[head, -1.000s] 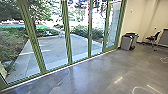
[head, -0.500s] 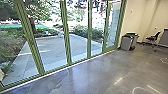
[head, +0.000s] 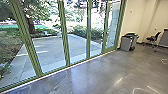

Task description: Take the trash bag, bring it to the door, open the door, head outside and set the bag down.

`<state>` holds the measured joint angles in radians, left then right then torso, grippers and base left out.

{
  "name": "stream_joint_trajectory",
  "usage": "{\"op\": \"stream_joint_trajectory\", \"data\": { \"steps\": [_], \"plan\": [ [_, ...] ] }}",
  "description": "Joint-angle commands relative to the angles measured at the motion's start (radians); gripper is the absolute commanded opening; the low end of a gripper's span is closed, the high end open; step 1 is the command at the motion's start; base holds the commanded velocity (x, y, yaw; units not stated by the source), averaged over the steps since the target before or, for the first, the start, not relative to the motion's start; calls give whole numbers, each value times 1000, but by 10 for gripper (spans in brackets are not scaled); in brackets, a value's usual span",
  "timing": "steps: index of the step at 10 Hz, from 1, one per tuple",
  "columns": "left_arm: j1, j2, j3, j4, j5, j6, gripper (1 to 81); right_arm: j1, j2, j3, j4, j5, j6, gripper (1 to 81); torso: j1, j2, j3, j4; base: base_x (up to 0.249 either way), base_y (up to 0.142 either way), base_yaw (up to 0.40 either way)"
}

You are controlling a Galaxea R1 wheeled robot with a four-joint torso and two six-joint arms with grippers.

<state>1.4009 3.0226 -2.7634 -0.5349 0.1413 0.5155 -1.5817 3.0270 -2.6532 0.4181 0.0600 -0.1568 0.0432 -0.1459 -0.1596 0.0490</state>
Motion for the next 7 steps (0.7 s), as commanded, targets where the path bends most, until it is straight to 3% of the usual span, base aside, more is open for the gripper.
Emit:
{"op": "stream_joint_trajectory", "data": {
  "steps": [1, 5, 7],
  "plan": [
    [-58, -2, -1, 3, 72, 3, 10, 35, 5, 4, -12, -69, -9, 811, 0, 0, 0, 0, 126, -64, 0],
    [-58, -2, -1, 3, 70, 3, 10, 33, 6, 4, -12, -69, -9, 811, 0, 0, 0, 0, 127, -64, 0],
    [-58, -2, -1, 3, 70, 3, 10, 35, 5, 4, -10, -69, -9, 811, 0, 0, 0, 0, 131, 0, 0]
  ]
}}
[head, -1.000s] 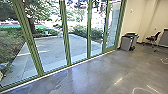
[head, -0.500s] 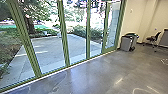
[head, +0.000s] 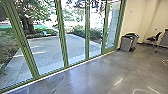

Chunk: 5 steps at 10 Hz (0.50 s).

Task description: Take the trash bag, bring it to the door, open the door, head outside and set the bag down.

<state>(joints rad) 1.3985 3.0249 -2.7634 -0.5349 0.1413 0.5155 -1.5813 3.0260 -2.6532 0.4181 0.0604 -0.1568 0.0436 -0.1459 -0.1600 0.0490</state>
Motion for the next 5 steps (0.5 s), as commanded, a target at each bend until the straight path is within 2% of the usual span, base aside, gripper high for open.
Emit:
{"op": "stream_joint_trajectory", "data": {
  "steps": [1, 5],
  "plan": [
    [-55, -4, -1, 3, 70, 3, 10, 34, 7, 4, -10, -70, -9, 811, 0, 0, 0, 0, 131, 0, 0],
    [-55, -4, -1, 3, 70, 3, 10, 33, 6, 4, -10, -70, -9, 811, 0, 0, 0, 0, 133, 0, 0]
  ]
}}
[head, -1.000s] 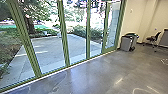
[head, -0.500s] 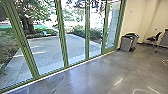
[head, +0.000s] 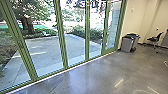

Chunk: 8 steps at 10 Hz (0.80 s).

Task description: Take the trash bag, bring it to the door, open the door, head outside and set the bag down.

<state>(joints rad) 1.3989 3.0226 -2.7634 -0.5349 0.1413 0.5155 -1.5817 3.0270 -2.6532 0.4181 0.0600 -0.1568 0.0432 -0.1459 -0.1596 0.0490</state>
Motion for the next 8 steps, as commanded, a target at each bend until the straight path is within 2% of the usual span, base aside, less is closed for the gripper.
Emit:
{"op": "stream_joint_trajectory", "data": {
  "steps": [1, 8],
  "plan": [
    [-56, -2, -1, 3, 72, 3, 10, 33, 5, 4, -10, -69, -9, 811, 0, 0, 0, 0, 135, 0, 0],
    [-56, -2, -1, 3, 72, 3, 10, 33, 5, 4, -10, -69, -9, 811, 0, 0, 0, 0, 137, 0, 0]
  ]
}}
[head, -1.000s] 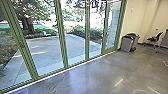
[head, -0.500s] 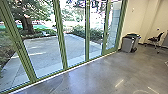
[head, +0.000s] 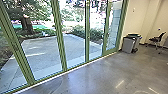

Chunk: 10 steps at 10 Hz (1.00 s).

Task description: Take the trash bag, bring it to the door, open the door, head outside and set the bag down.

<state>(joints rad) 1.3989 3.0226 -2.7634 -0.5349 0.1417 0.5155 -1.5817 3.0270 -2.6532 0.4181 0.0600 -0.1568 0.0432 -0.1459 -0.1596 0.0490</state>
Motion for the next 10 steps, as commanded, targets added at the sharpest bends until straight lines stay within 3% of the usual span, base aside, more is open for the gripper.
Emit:
{"op": "stream_joint_trajectory", "data": {
  "steps": [1, 5, 10],
  "plan": [
    [-54, -2, -1, 3, 71, 3, 10, 35, 6, 4, -10, -69, -9, 811, 0, 0, 0, 0, 137, 0, 0],
    [-56, -2, -2, 3, 70, 3, 10, 35, 5, 4, -10, -69, -9, 811, 0, 0, 0, 0, 138, 0, 0],
    [-56, -3, -1, 3, 72, 3, 10, 35, 6, 4, -10, -69, -9, 811, 0, 0, 0, 0, 141, -64, 0]
  ]
}}
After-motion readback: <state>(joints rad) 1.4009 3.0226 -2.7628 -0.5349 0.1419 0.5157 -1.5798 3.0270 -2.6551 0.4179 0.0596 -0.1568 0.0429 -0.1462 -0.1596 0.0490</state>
